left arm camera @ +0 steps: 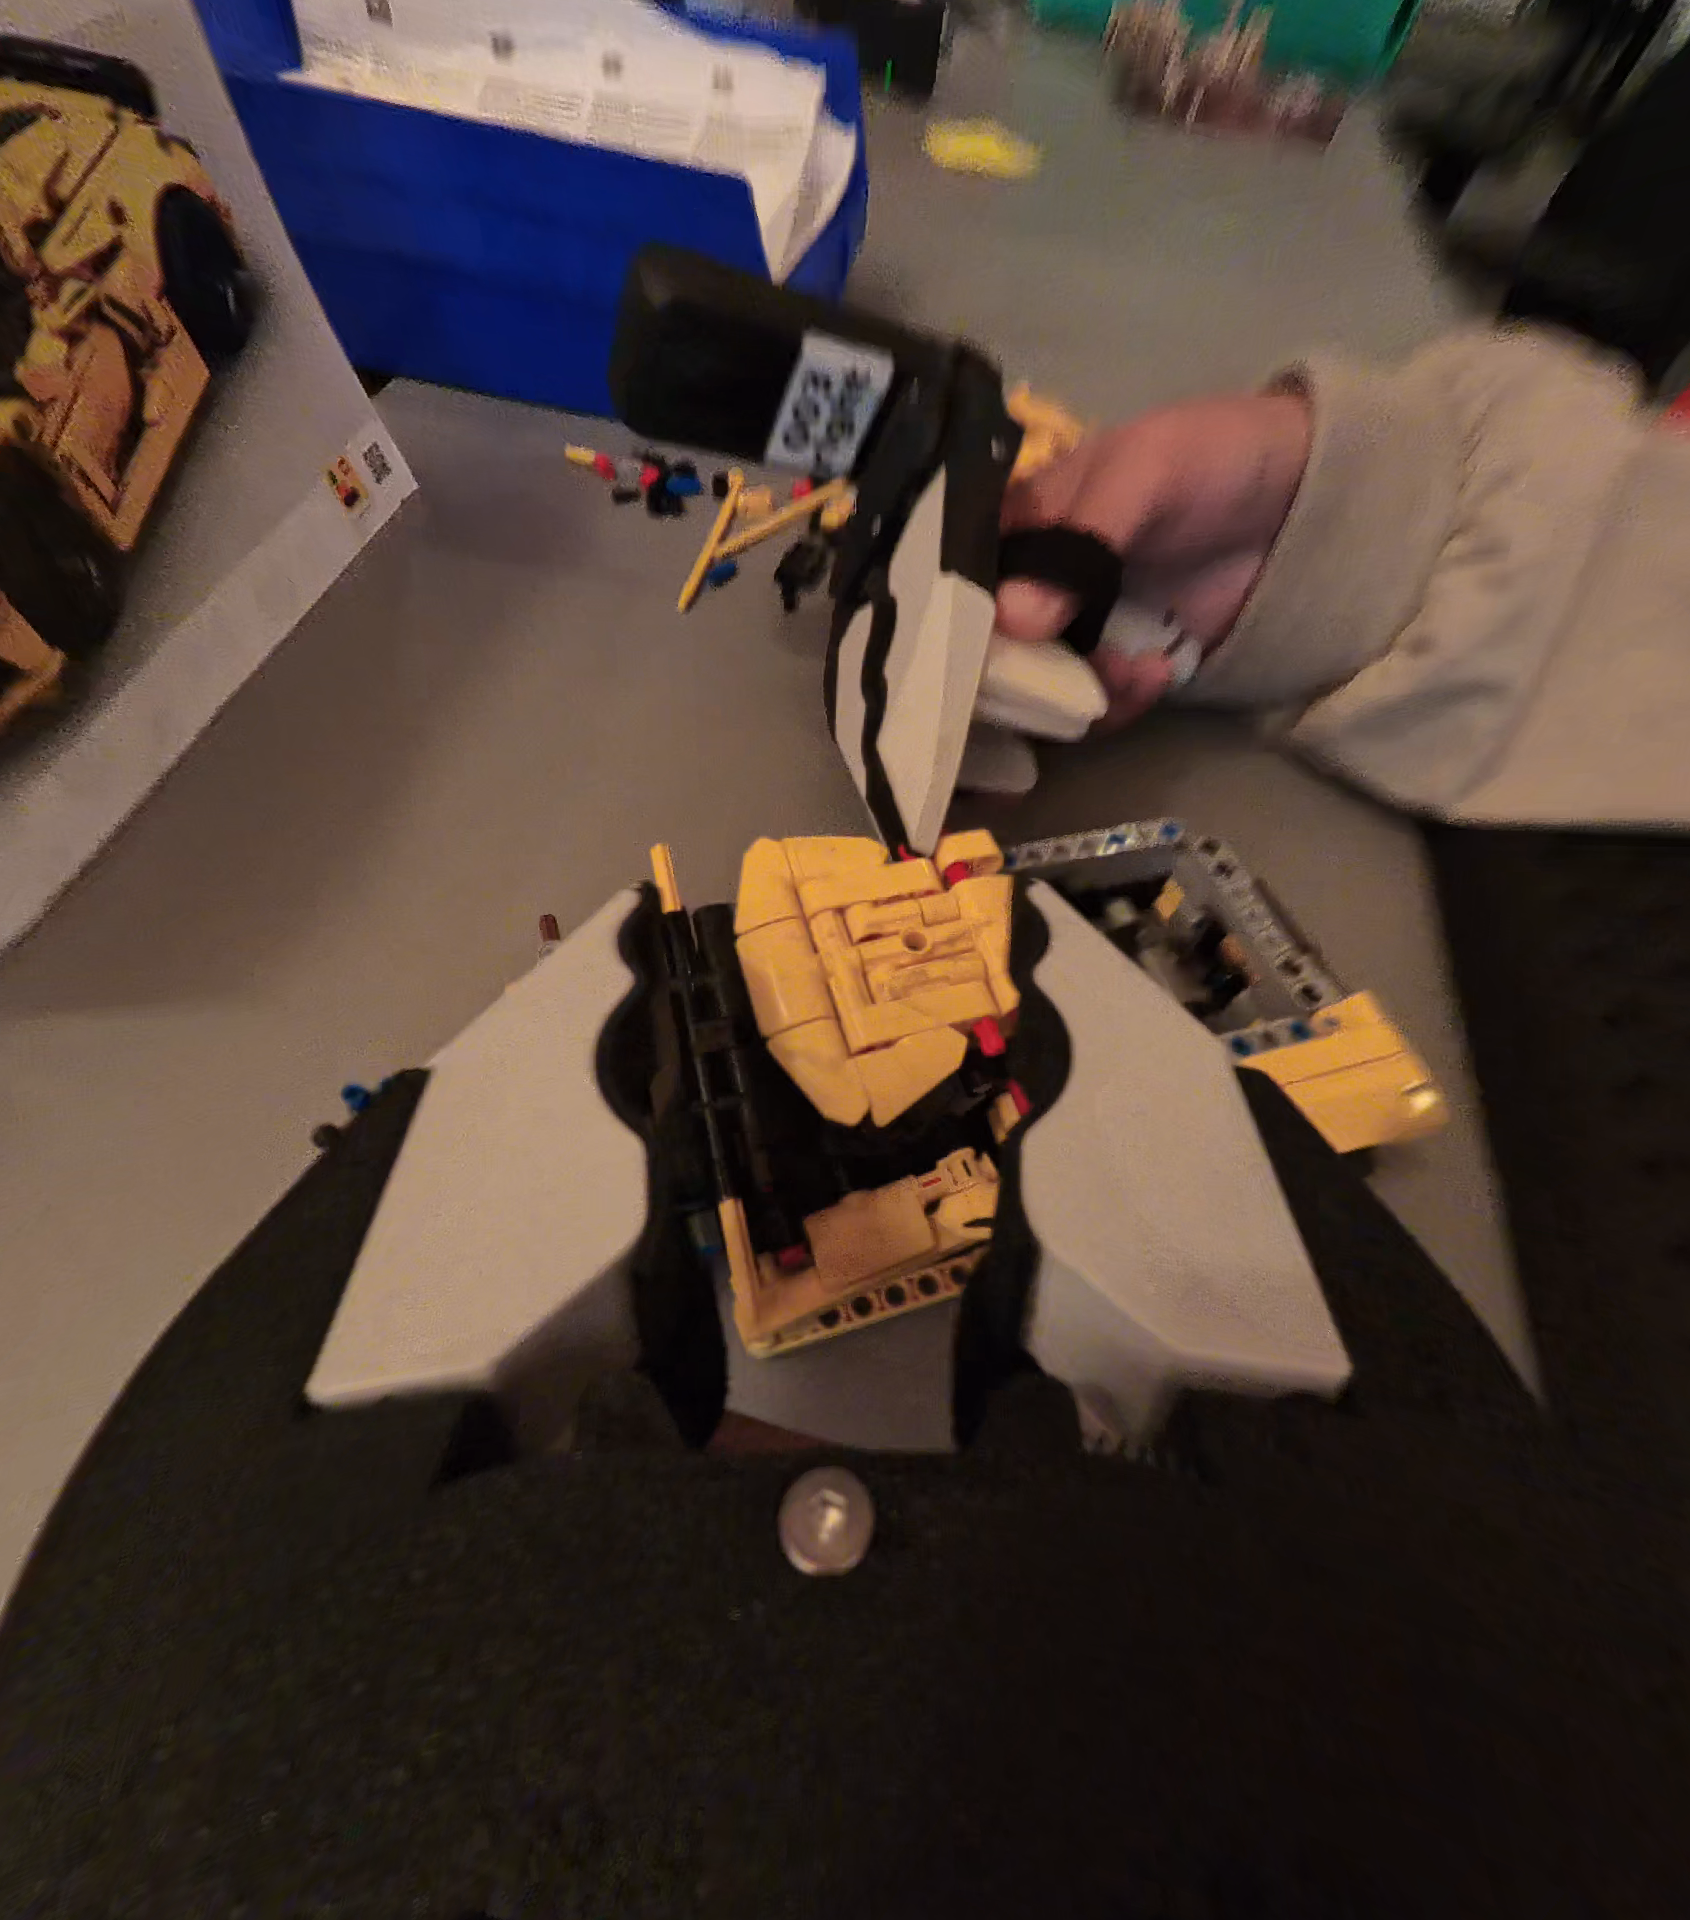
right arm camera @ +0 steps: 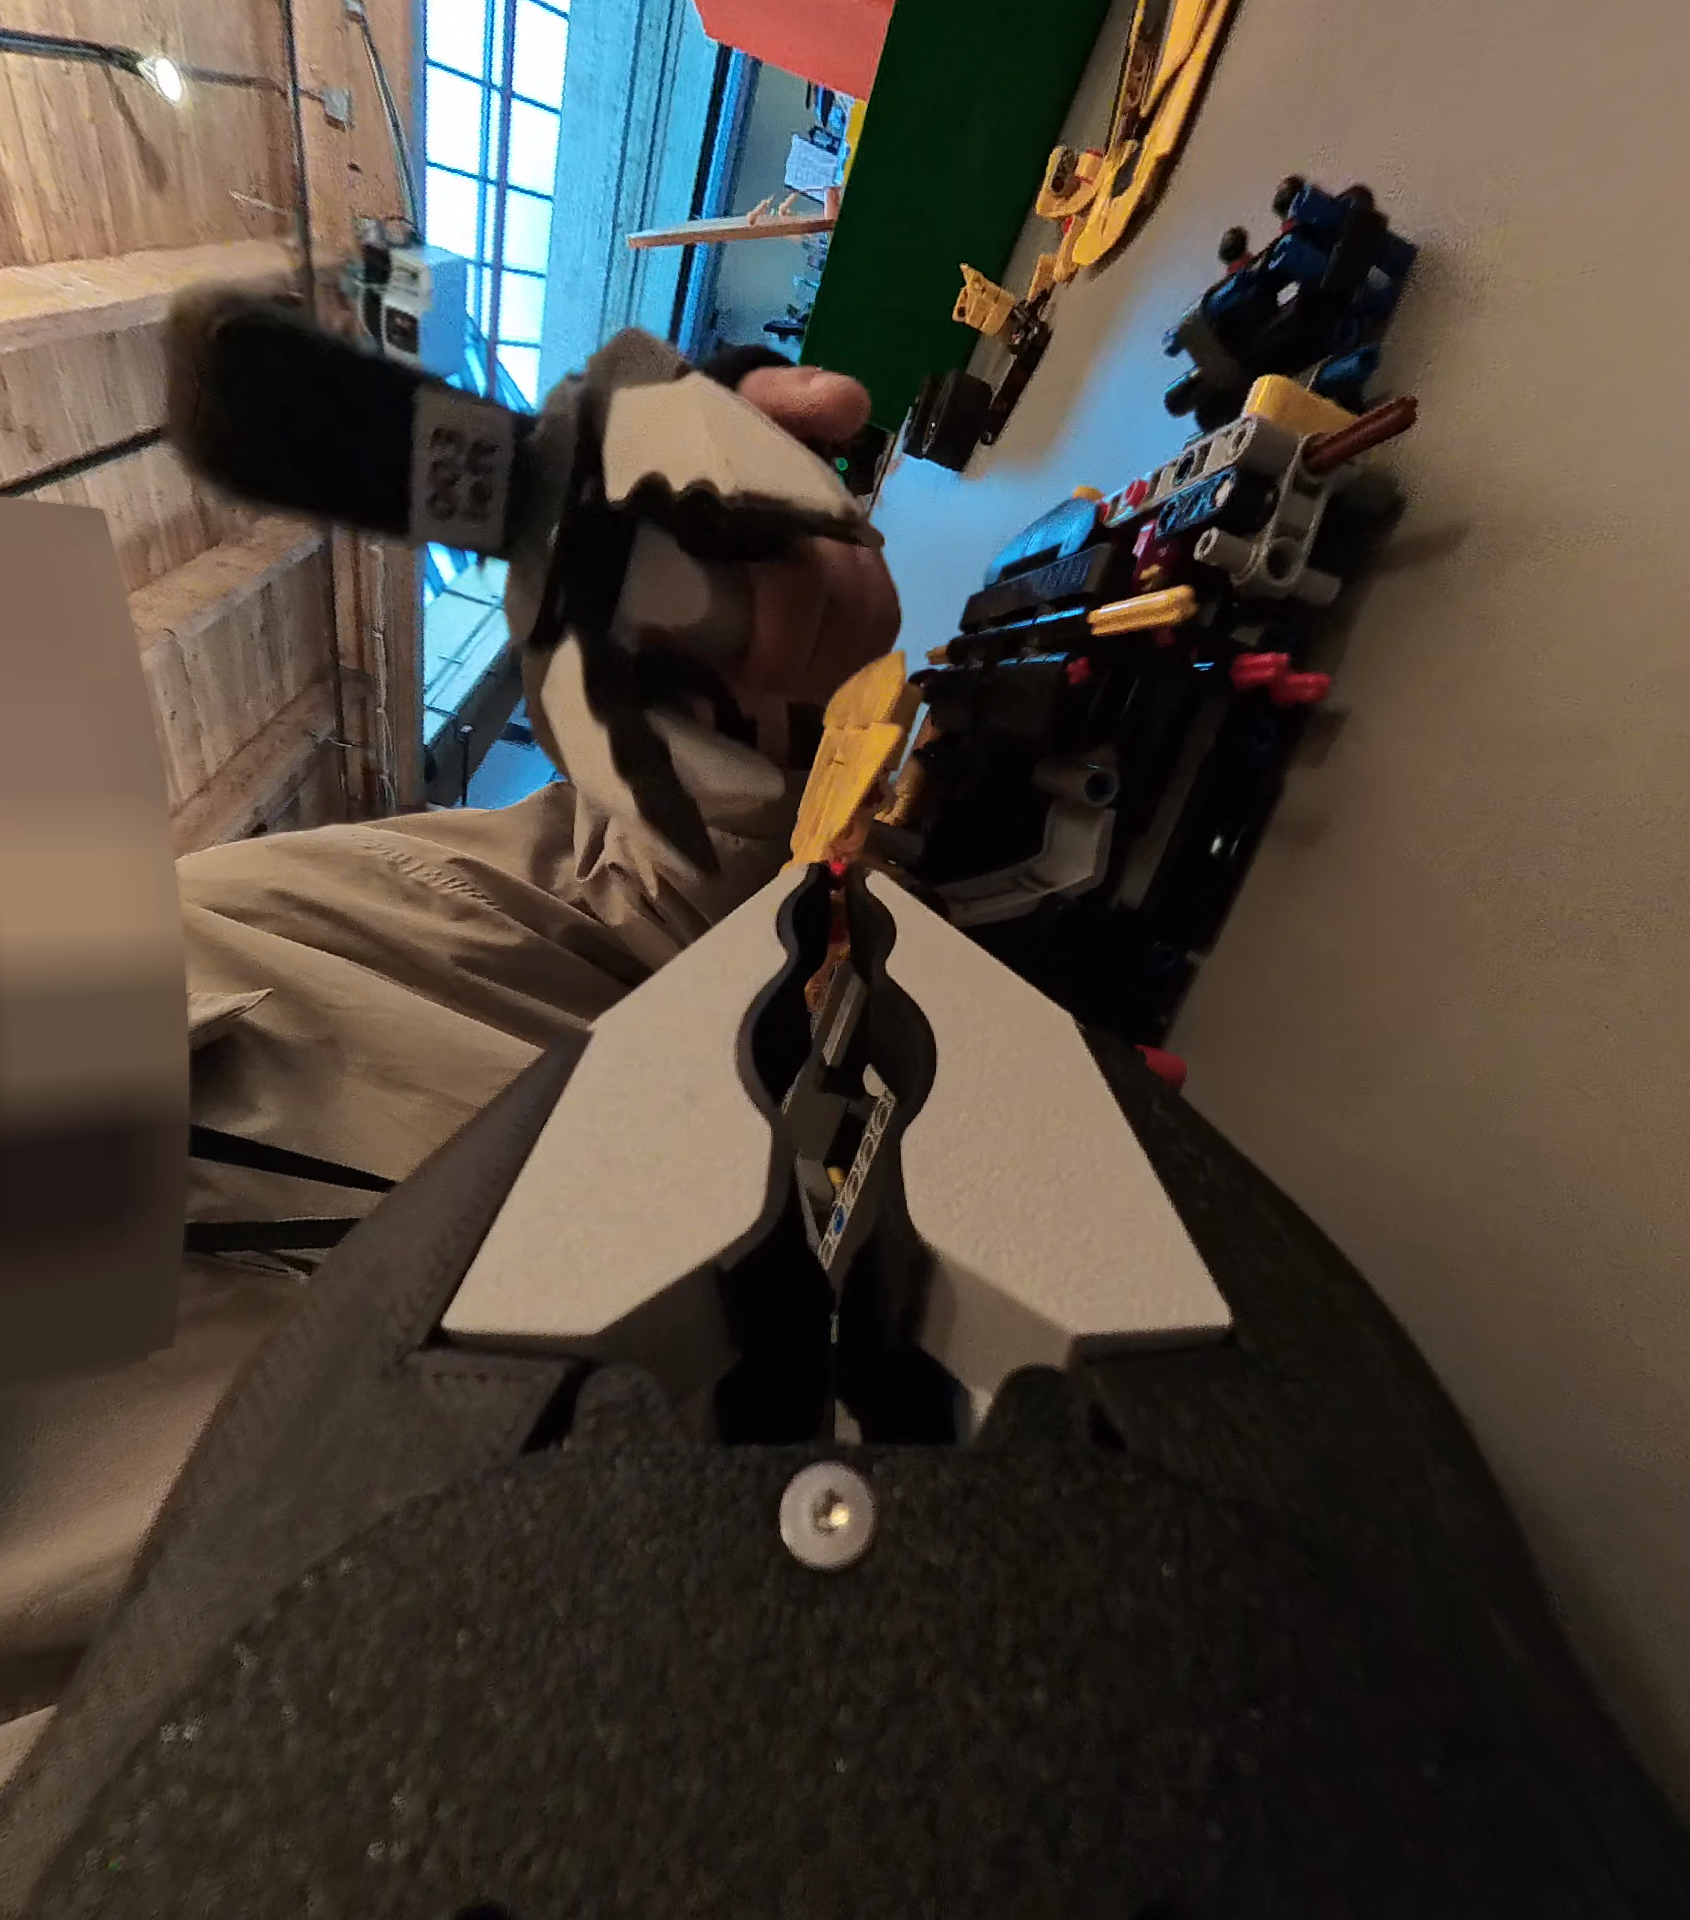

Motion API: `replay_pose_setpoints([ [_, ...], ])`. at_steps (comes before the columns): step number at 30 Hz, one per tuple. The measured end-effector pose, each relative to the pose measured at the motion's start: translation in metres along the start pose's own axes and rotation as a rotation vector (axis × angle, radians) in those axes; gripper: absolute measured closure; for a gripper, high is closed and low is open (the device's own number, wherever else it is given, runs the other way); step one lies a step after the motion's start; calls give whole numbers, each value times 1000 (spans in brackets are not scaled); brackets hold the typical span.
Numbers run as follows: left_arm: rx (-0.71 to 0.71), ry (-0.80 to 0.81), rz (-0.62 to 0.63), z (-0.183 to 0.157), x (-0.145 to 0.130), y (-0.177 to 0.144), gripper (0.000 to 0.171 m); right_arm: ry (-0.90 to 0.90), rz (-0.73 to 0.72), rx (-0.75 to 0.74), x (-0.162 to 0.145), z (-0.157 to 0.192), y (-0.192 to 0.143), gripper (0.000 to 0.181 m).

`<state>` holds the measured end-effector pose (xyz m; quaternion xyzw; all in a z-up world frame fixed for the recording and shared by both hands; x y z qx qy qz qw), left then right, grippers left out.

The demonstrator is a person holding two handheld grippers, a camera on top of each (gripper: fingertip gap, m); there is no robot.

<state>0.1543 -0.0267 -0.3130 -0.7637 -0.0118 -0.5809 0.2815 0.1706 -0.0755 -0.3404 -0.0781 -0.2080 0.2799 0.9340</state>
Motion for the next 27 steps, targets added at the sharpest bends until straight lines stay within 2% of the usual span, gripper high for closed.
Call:
replay_pose_setpoints([
  [1, 32, 37, 65, -3, -3, 7, 94, -6, -4, -11, 0, 0, 1, 180],
  [4, 27, -16, 161, -12, -11, 22, 82, 0, -23, -29, 2, 0, 1, 180],
  [8, 155, -77, 196, -1, -15, 31, 84, -11, -61, -74, 6, 0, 2, 180],
  [9, 215, -81, 216, 5, -18, 32, 94, -11, -64, -74, 6, 1, 2, 180],
  [10, 224, -97, 214, 6, -18, 32, 98, -12, -69, -75, 7, 1, 2, 180],
  [24, 128, -73, 190, -5, -17, 42, 99, 18, -17, 3, -3, -1, -14, 181],
  [27, 184, -88, 194, 8, -22, 25, 100, 87, -284, -89, 26, -24, -81, 181],
])
Point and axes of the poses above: each gripper's, where its closed fingertips meet, y out along the fingers, x out of its top, z = x × y across the jaws, the point moved 2 cm from there along -y, back along the fingers, and after that the axes turned 13 degrees about -x, right-handed, at the moved point
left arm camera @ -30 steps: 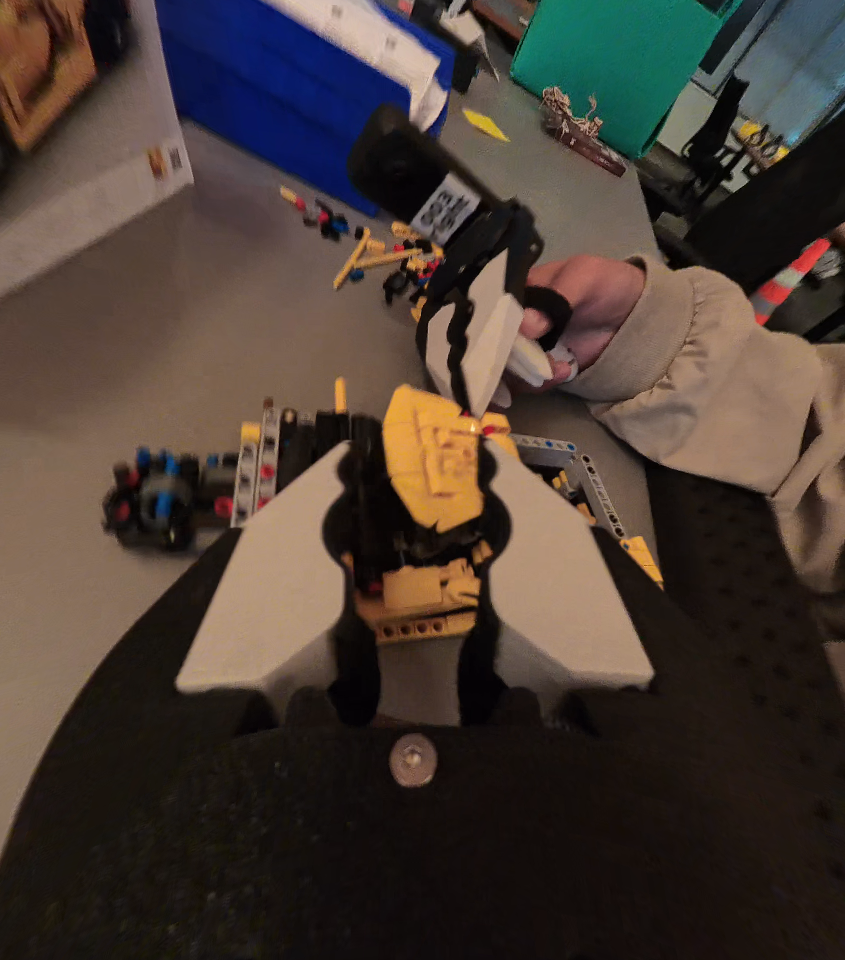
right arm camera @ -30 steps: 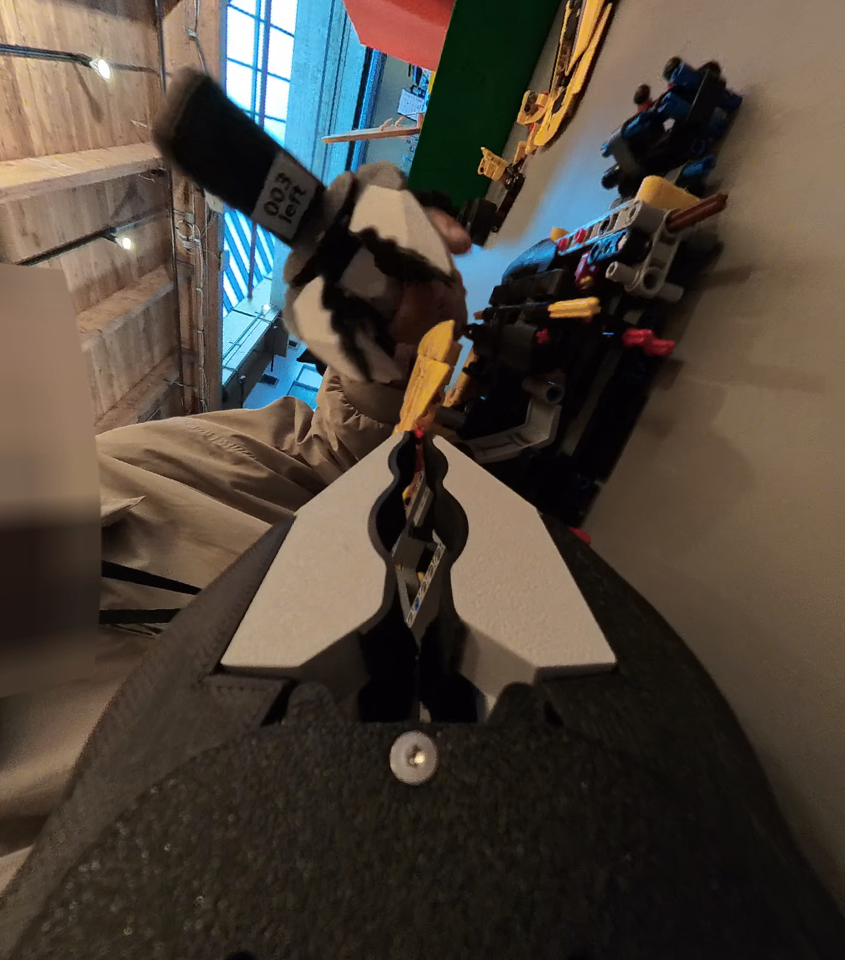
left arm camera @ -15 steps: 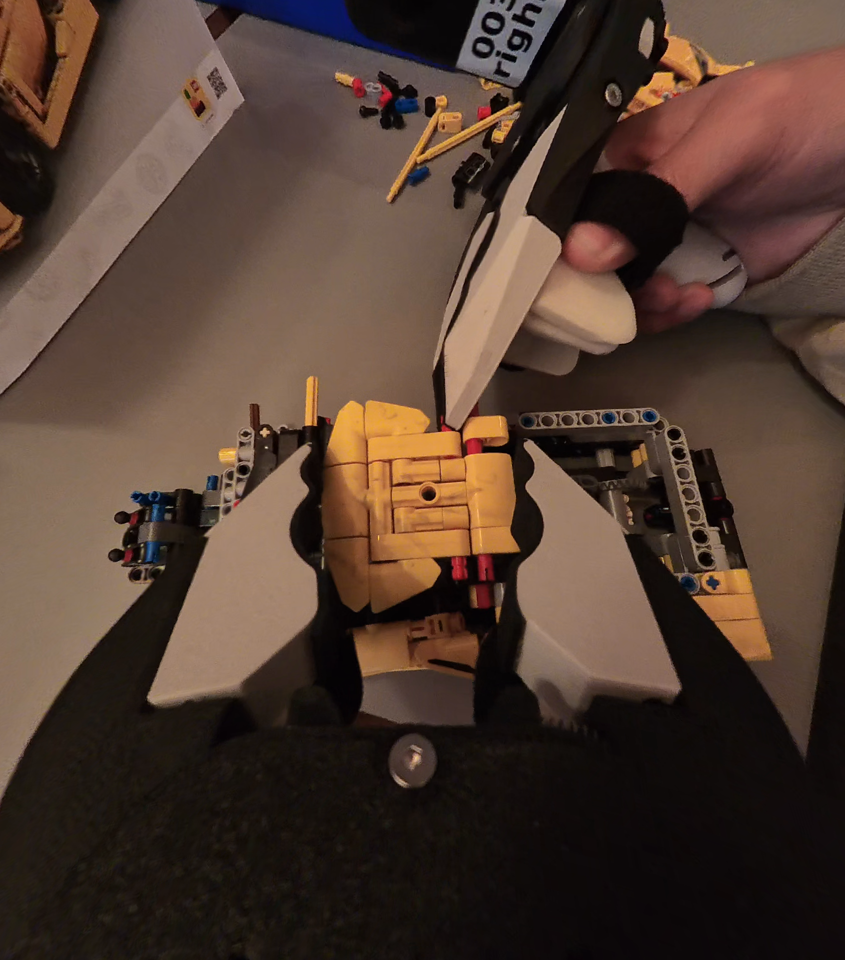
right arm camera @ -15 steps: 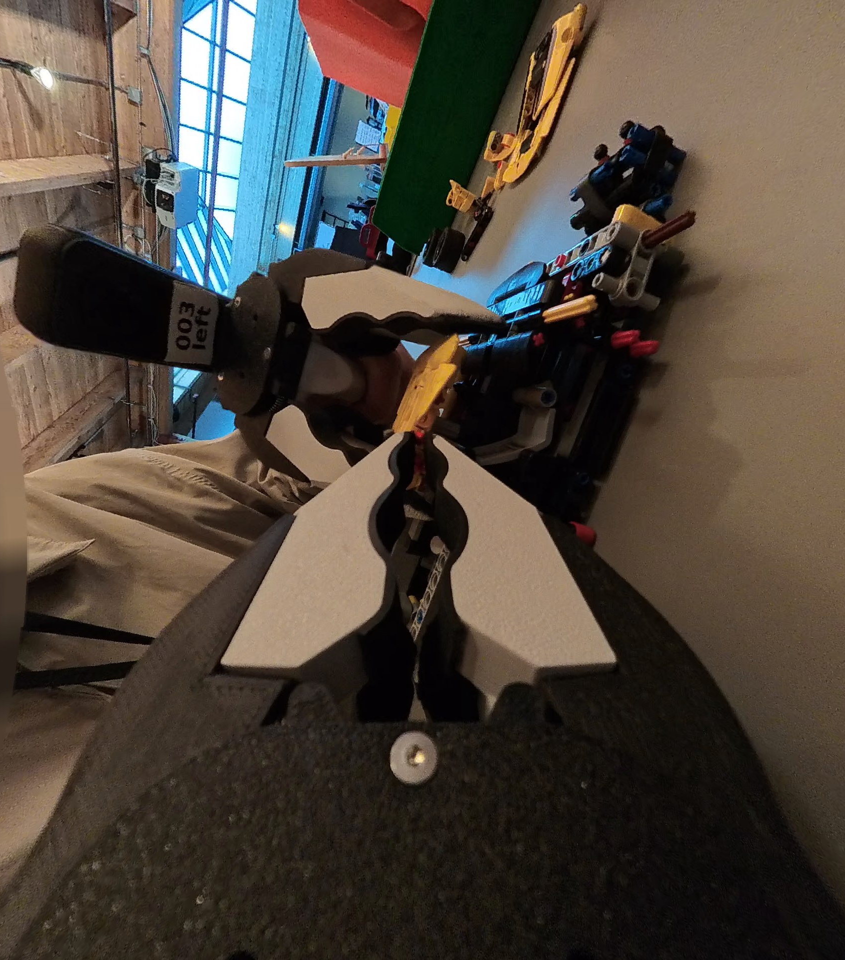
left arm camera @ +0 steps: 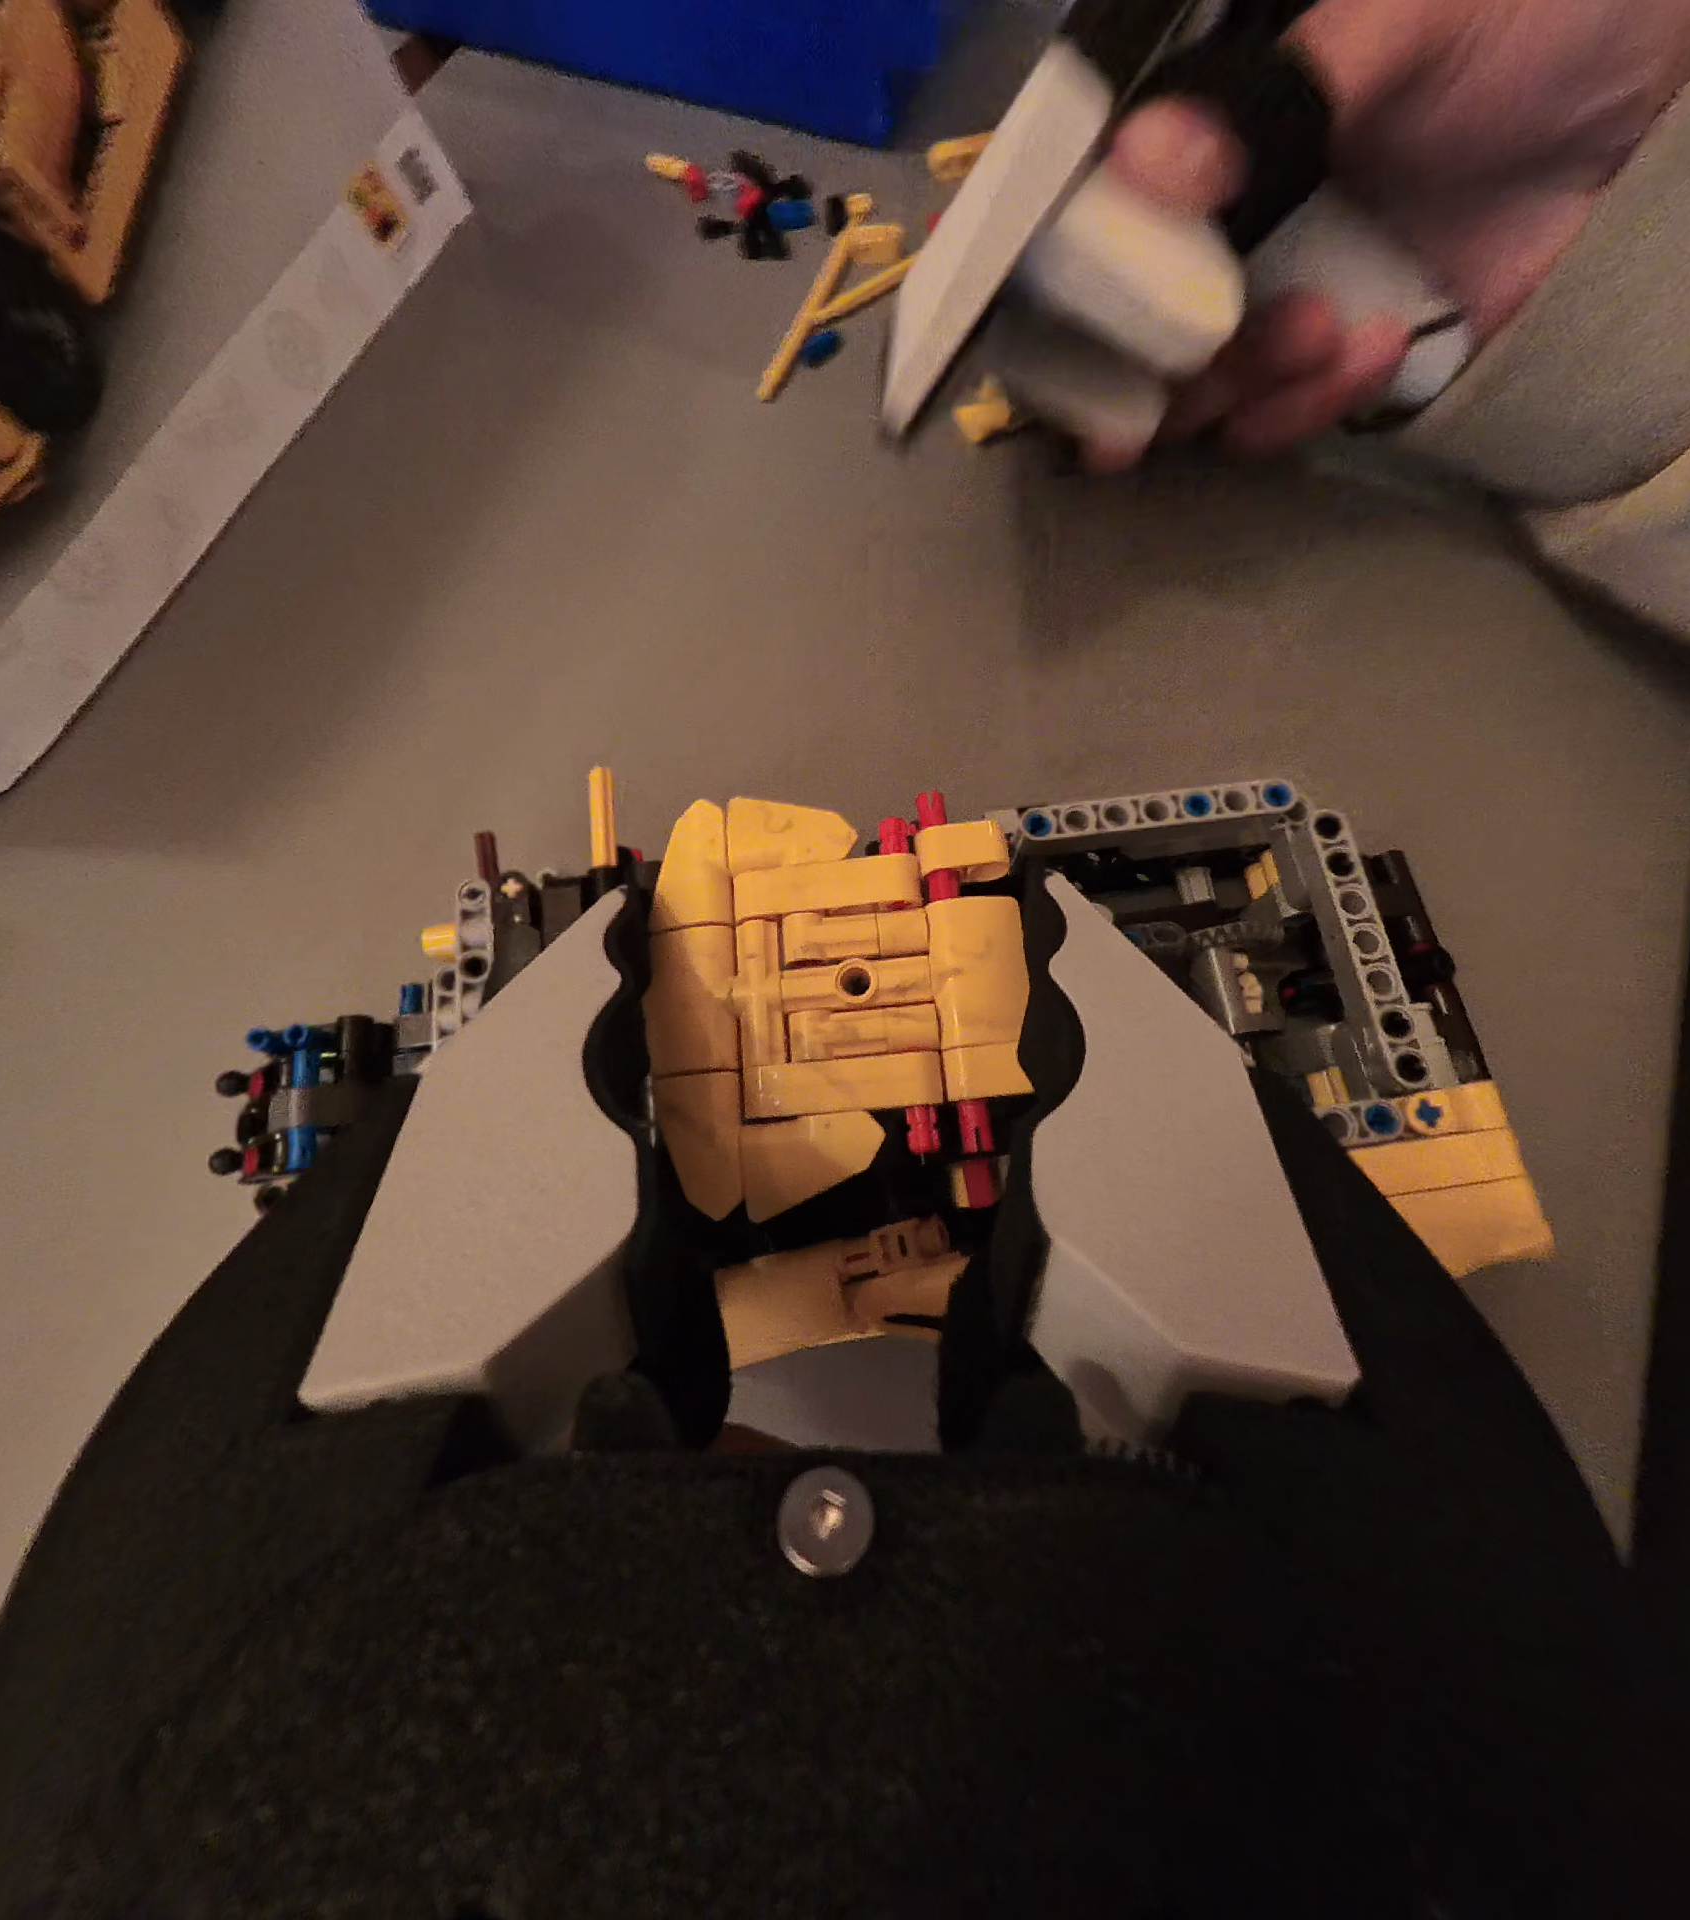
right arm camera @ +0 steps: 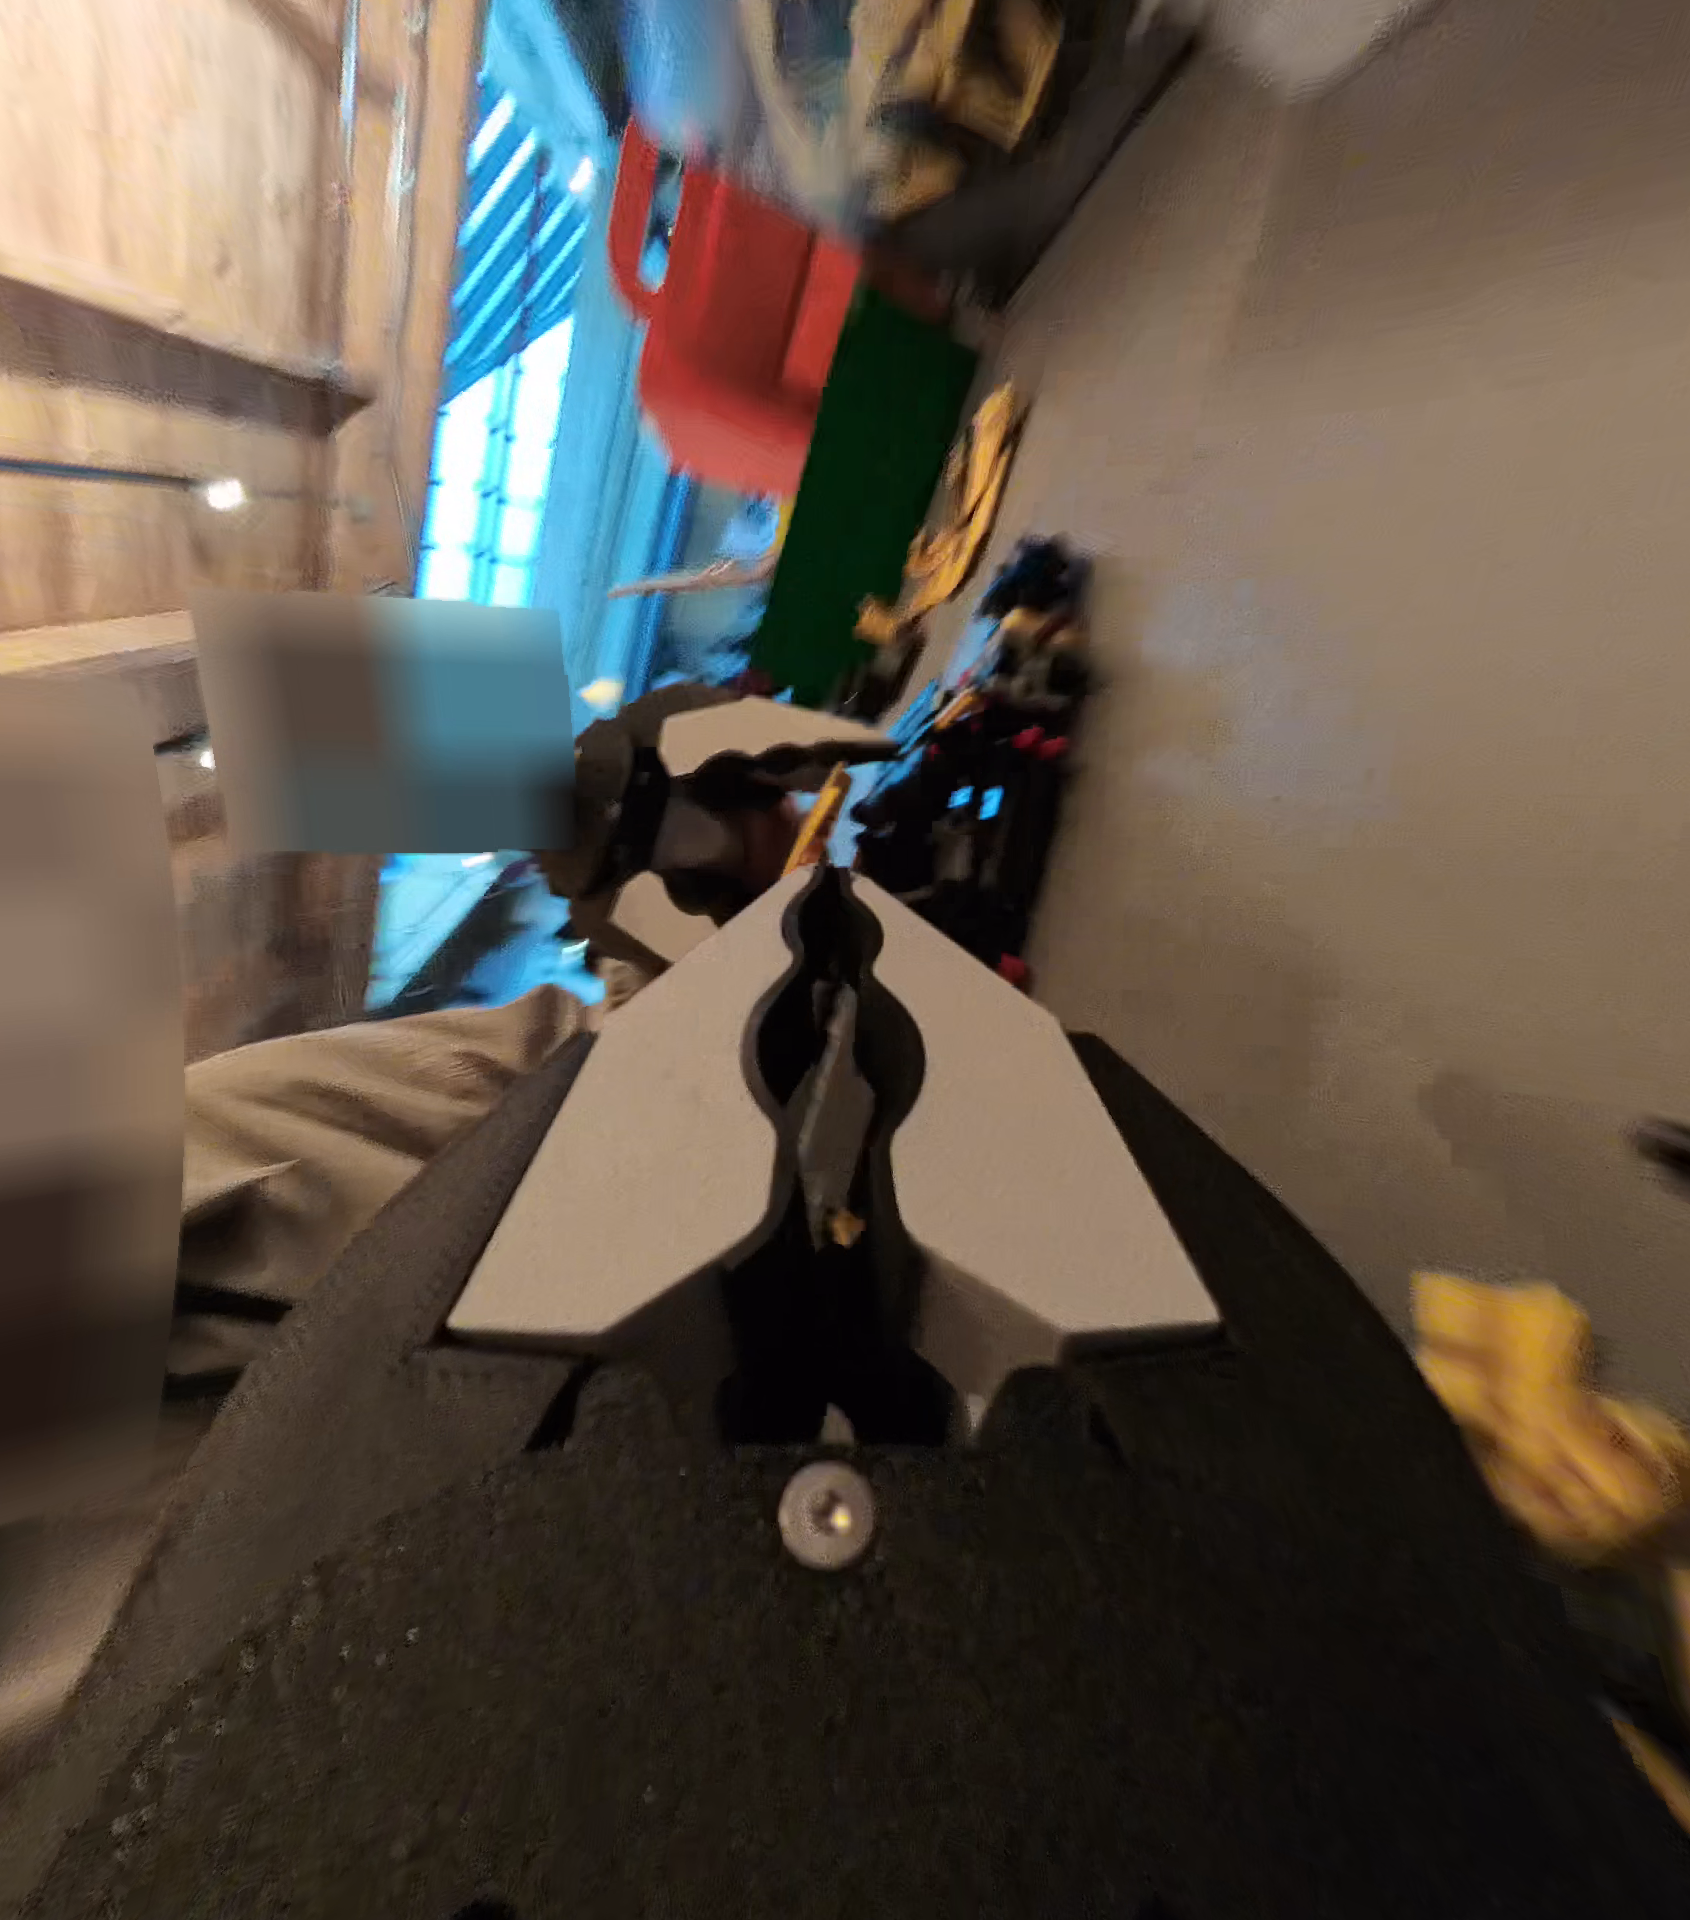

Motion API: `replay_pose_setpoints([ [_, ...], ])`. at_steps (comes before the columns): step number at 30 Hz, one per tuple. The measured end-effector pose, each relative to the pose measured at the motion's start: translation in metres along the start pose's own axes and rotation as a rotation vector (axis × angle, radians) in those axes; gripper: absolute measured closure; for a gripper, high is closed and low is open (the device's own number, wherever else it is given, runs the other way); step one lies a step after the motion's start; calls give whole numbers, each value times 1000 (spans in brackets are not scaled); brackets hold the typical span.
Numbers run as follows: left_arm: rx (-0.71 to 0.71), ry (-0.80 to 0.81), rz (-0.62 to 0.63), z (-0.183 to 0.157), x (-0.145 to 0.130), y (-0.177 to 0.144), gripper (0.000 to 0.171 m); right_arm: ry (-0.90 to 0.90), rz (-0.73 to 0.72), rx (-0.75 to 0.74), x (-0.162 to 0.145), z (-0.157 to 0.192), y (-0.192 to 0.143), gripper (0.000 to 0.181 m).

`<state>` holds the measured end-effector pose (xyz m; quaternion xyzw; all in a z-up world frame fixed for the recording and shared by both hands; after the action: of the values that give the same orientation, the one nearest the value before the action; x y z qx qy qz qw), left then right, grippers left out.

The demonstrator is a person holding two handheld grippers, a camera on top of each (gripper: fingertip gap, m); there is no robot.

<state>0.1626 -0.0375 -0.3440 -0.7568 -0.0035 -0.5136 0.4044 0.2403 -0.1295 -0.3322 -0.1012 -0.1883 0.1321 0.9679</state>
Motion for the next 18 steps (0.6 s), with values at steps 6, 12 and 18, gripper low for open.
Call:
replay_pose_setpoints([
  [6, -30, 45, -1, -10, 6, 7, 99, -220, 214, -51, -39, 27, 51, 181],
  [12, -34, 47, -25, -11, 6, 6, 99, -606, -19, -124, -15, 47, 36, 173],
  [18, -30, 97, -51, -9, 9, 2, 100, -816, -161, -109, -19, 62, 39, 139],
])
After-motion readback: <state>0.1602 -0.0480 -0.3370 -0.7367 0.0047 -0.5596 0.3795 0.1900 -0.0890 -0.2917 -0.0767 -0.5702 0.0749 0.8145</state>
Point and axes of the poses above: each gripper's, where its closed fingertips meet, y out along the fingers, x out of its top, z = x × y across the jaws, the point moved 2 cm from there along -y, back along the fingers, and after that the axes turned 13 degrees about -x, right-handed, at the moved point
